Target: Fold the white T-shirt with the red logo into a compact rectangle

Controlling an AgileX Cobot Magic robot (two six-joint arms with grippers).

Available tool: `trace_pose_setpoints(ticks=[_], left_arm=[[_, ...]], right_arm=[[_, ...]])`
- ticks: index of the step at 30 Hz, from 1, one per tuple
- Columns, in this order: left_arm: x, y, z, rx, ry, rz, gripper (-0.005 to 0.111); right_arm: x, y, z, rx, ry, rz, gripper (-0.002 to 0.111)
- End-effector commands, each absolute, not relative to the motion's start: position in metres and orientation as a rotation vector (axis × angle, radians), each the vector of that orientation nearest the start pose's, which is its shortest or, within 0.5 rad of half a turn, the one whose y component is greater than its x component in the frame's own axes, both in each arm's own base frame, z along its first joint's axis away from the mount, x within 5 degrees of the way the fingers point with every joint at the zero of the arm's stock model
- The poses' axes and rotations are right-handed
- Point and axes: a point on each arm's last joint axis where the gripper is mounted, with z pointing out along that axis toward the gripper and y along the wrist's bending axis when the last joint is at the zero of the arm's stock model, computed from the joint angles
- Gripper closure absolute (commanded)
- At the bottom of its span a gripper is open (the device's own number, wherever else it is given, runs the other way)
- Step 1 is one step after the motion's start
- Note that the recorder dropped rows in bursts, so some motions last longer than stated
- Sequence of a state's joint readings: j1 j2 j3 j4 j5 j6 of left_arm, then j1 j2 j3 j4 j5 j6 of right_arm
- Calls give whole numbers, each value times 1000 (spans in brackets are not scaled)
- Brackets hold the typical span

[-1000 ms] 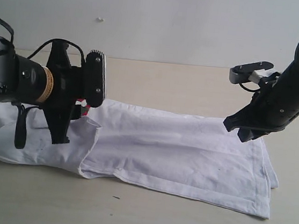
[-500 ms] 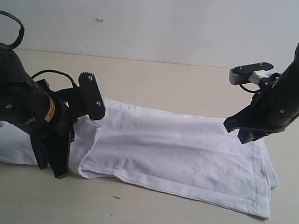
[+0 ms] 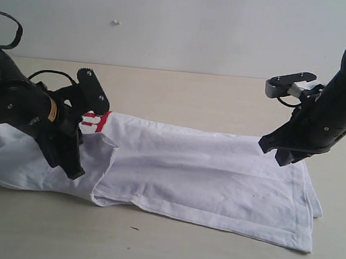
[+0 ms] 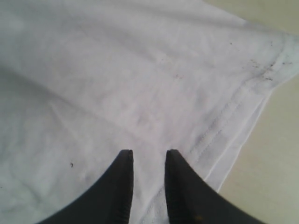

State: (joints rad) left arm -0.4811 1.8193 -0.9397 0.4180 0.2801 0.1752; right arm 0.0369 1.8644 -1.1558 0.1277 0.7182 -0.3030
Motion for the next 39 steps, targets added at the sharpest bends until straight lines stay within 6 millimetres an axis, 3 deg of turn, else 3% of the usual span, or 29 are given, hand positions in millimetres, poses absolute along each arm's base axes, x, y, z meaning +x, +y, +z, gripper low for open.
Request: trace_pose_setpoints(ticks=[1, 9, 16, 21, 24, 29, 33, 35, 39], left_arm=[[321, -156, 144, 1275, 2250, 164, 107], [346, -164, 162, 1373, 2092, 278, 107], [358, -167, 179, 1277, 2096, 283, 107], [351, -167, 178, 1111, 2250, 203, 107], [337, -175, 170, 1216, 2323, 106, 107], [326, -180, 199, 991, 2380, -131, 107], [299, -188, 173, 1141, 2617, -392, 107], [301, -192, 161, 1055, 2609, -448, 107], [314, -194, 139, 968, 2578, -394, 107]], right_arm=[[354, 21, 170, -372, 2871, 95, 82], [354, 21, 170, -376, 2877, 97, 82], [354, 21, 170, -376, 2877, 97, 82], [354, 21, 170, -375, 2875, 96, 82], [353, 20, 170, -385, 2877, 87, 82], [353, 20, 169, -389, 2887, 87, 82], [353, 20, 170, -387, 2878, 85, 82], [353, 20, 170, -386, 2882, 89, 82], [352, 20, 169, -388, 2894, 92, 82]])
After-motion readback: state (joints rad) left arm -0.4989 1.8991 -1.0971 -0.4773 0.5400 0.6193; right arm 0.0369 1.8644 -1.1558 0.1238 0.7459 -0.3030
